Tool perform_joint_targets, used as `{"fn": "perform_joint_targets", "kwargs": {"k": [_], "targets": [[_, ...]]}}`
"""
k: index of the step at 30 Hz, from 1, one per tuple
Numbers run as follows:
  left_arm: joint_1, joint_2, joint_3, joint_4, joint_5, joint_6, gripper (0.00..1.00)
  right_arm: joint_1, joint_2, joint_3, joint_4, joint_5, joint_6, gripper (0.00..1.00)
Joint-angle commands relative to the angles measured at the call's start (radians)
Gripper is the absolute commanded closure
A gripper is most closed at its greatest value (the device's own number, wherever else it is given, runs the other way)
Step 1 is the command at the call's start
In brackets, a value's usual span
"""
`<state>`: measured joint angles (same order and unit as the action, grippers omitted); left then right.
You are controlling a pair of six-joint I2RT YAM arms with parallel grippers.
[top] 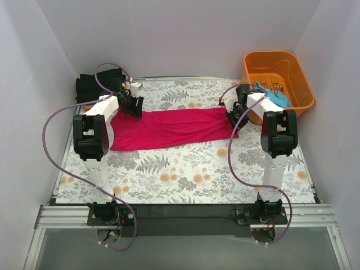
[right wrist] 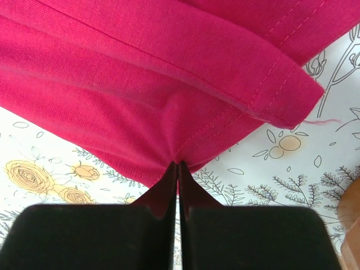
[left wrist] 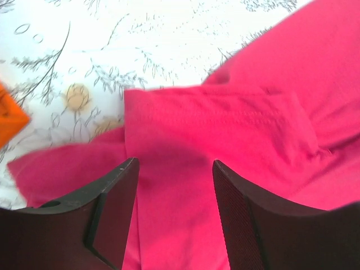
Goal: Fold and stack the t-shirts
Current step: Fold the tshirt
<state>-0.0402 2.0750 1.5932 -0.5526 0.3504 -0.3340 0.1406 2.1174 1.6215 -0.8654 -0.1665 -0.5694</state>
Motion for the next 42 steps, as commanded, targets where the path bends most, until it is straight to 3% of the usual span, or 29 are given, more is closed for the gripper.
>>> {"fn": "perform_joint_targets", "kwargs": {"k": [1,7,10,12,25,27,28,32,36,42], "targets": [[-0.009,0.031,0.06,0.0,-0.031,-0.019,0.48,-0.003,-0.025,0.028,-0.021,0.019,-0.017,0.99],[-0.009,0.065,0.076,0.014,-0.064,-0.023,0.51,-0.003,-0.019,0.035,-0.027,0.018,-0.02,0.99],[-0.009,0.068,0.077,0.017,-0.064,-0.02,0.77,-0.004,-0.02,0.029,-0.029,0.025,-0.027,0.99],[-0.007,0.065,0.086,0.02,-0.086,-0.022,0.99,-0.003,-0.027,0.021,-0.03,0.038,-0.035,0.99],[0.031,0.05,0.149,0.022,-0.157,0.006,1.0,-0.004,-0.039,0.006,-0.026,0.062,-0.066,0.99],[0.031,0.045,0.133,0.005,-0.151,0.012,0.9,-0.004,-0.042,0.005,-0.027,0.058,-0.066,0.99],[0.033,0.04,0.126,-0.004,-0.125,0.016,0.74,-0.004,-0.043,0.008,-0.027,0.055,-0.066,0.99],[0.039,-0.038,0.109,-0.064,-0.027,-0.002,0.44,-0.003,-0.042,0.02,-0.032,0.045,-0.067,0.99],[0.039,-0.183,0.053,-0.18,-0.017,-0.002,0.42,-0.001,-0.051,0.017,-0.034,0.042,-0.072,0.99],[0.039,-0.347,-0.245,-0.181,-0.109,0.01,0.42,0.002,-0.063,-0.017,-0.035,0.07,-0.096,0.99]]}}
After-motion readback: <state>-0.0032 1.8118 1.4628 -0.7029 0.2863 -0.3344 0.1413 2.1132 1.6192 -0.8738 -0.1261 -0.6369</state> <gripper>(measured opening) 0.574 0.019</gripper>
